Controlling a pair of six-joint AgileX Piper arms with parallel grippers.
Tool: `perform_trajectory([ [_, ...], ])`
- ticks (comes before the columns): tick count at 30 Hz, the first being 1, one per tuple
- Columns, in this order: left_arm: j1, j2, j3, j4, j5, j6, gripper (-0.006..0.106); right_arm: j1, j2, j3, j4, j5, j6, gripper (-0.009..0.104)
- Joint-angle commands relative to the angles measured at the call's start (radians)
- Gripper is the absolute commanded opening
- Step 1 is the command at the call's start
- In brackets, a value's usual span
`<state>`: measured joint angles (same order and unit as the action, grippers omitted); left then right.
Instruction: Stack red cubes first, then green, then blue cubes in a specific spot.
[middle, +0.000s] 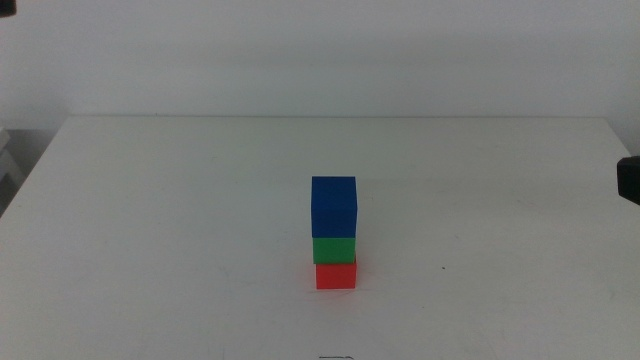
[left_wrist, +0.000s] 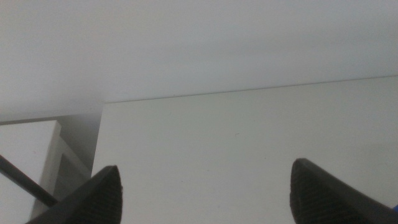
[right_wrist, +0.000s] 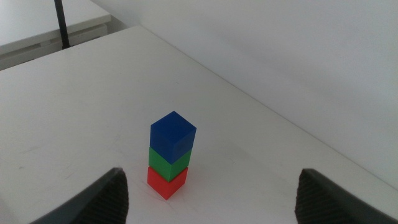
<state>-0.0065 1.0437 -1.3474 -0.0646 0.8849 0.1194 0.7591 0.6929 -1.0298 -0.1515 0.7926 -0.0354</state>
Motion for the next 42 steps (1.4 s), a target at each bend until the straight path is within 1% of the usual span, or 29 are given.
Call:
perform_trajectory([
  [1,-0.002,-0.013,-0.021,-0.006,-0.078,-0.002,0.091,-0.006,0.004,-0.026,-0.020,-0.074,-0.012,0.078],
  [4,-0.002,-0.010,-0.021,-0.005,-0.079,-0.002,0.091,-0.006,0.004,-0.026,-0.020,-0.074,-0.012,0.078],
  [8,-0.002,-0.029,-0.008,0.059,-0.092,-0.002,0.091,-0.006,0.004,-0.026,-0.020,-0.074,-0.012,0.078],
  [10,-0.002,-0.070,0.031,0.098,-0.127,-0.002,0.091,-0.006,0.004,-0.026,-0.020,-0.074,-0.012,0.078],
  [12,-0.002,-0.112,0.088,0.118,-0.173,-0.002,0.091,-0.006,0.004,-0.026,-0.024,-0.072,-0.012,0.078],
  [18,-0.002,-0.259,0.256,0.132,-0.306,-0.002,0.091,-0.006,0.001,-0.026,-0.042,-0.072,-0.012,0.078],
  [19,-0.002,-0.289,0.285,0.134,-0.327,-0.002,0.091,-0.006,0.001,-0.018,-0.055,-0.075,-0.012,0.078],
  [21,-0.002,-0.340,0.345,0.134,-0.366,-0.002,0.091,-0.006,-0.007,0.005,-0.060,-0.100,-0.012,0.078],
  [24,-0.002,-0.412,0.434,0.133,-0.431,-0.002,0.091,-0.007,-0.020,0.055,-0.044,-0.146,-0.012,0.078],
  [27,-0.002,-0.476,0.528,0.130,-0.510,-0.002,0.091,-0.019,-0.046,0.131,-0.041,-0.220,-0.012,0.078],
  [30,-0.002,-0.541,0.616,0.130,-0.553,-0.002,0.091,-0.104,-0.086,0.230,-0.039,-0.344,-0.012,0.078],
  [32,-0.002,-0.582,0.671,0.118,-0.562,-0.002,0.091,-0.195,-0.120,0.297,-0.018,-0.409,-0.012,0.078],
  [33,-0.002,-0.597,0.697,0.111,-0.562,-0.002,0.091,-0.234,-0.135,0.322,-0.001,-0.419,-0.012,0.078],
  [35,-0.002,-0.636,0.745,0.089,-0.563,-0.002,0.091,-0.332,-0.183,0.382,0.061,-0.414,-0.012,0.078],
  [37,-0.002,-0.672,0.790,0.065,-0.574,-0.002,0.091,-0.415,-0.235,0.441,0.104,-0.414,-0.012,0.078],
  [39,-0.002,-0.711,0.839,0.033,-0.595,-0.002,0.091,-0.497,-0.301,0.511,0.121,-0.414,-0.012,0.078],
  [42,-0.002,-0.776,0.938,0.010,-0.654,-0.002,0.091,-0.597,-0.411,0.606,0.121,-0.418,-0.012,0.078],
])
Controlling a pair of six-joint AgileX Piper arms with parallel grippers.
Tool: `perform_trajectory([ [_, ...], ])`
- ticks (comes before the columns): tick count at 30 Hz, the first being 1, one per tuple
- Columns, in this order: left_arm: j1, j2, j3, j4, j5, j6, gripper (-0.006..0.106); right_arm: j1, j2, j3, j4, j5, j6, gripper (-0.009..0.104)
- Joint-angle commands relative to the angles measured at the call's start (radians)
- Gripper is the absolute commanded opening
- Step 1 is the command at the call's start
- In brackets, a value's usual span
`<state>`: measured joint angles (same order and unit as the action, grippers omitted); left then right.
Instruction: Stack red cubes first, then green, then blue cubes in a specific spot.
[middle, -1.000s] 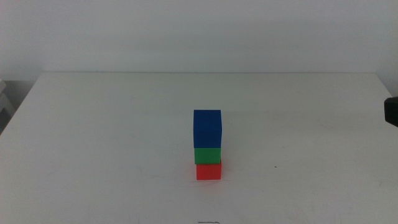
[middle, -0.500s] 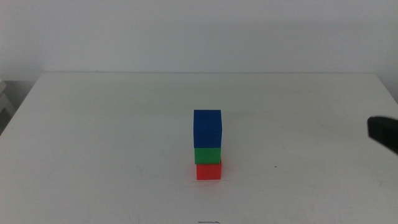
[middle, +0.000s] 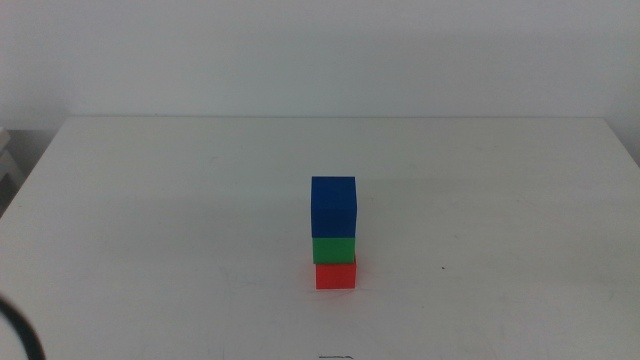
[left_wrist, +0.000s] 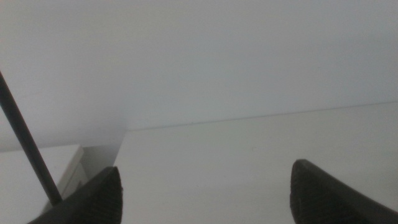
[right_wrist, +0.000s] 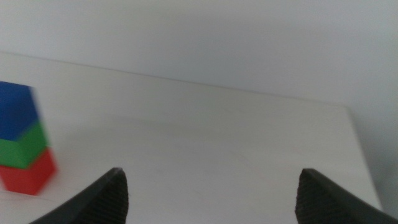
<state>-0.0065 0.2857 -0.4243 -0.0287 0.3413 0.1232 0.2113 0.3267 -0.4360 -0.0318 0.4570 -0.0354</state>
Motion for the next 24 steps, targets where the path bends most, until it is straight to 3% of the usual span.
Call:
perform_trajectory([
  [1,-0.002,-0.044,0.049,-0.026,-0.126,-0.006,0.091,-0.072,-0.074,0.045,0.001,-0.086,-0.012,0.078],
  [8,-0.002,-0.189,0.237,-0.026,-0.151,-0.006,0.091,-0.200,-0.263,0.233,0.001,-0.207,-0.012,0.078],
  [15,-0.002,-0.299,0.384,-0.026,-0.183,-0.006,0.091,-0.207,-0.330,0.389,0.001,-0.294,-0.012,0.078],
  [24,-0.002,-0.320,0.451,-0.026,-0.254,-0.006,0.091,-0.207,-0.358,0.447,-0.005,-0.264,-0.012,0.078],
])
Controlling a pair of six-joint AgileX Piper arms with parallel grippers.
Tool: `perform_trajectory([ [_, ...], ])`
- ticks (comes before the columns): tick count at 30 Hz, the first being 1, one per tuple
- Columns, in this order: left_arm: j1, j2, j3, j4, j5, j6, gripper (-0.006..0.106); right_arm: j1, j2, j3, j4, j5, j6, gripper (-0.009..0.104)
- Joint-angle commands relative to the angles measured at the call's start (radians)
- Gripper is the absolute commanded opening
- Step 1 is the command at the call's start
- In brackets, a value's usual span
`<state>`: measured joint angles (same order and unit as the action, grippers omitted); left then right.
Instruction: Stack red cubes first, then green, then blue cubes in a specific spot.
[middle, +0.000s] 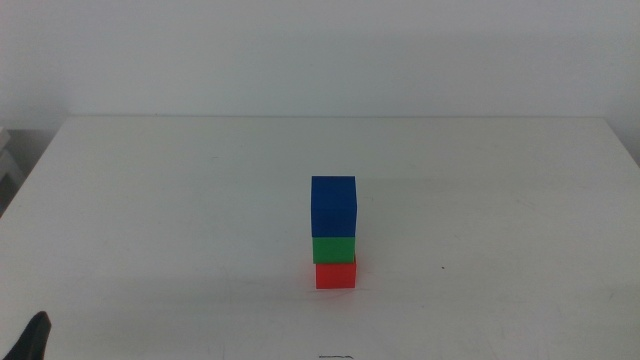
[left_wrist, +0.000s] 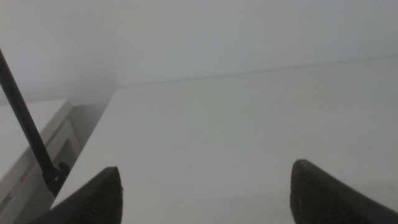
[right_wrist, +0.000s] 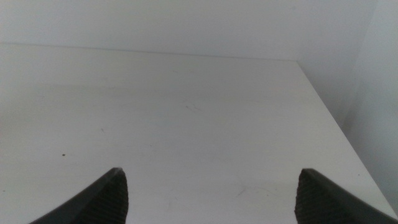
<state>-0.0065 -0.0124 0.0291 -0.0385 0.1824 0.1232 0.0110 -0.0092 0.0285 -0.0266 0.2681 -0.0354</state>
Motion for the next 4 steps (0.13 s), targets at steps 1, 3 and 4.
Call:
perform_trajectory([
  [1,-0.002,-0.022,-0.003,-0.016,-0.094,-0.006,0.091,-0.007,-0.023,-0.018,-0.011,-0.076,-0.012,0.078],
  [3,-0.002,-0.021,-0.003,-0.016,-0.089,-0.006,0.091,-0.007,-0.023,-0.018,-0.011,-0.072,-0.012,0.078],
  [4,-0.002,-0.022,-0.003,-0.016,-0.088,-0.006,0.091,-0.007,-0.023,-0.018,-0.011,-0.072,-0.012,0.078],
])
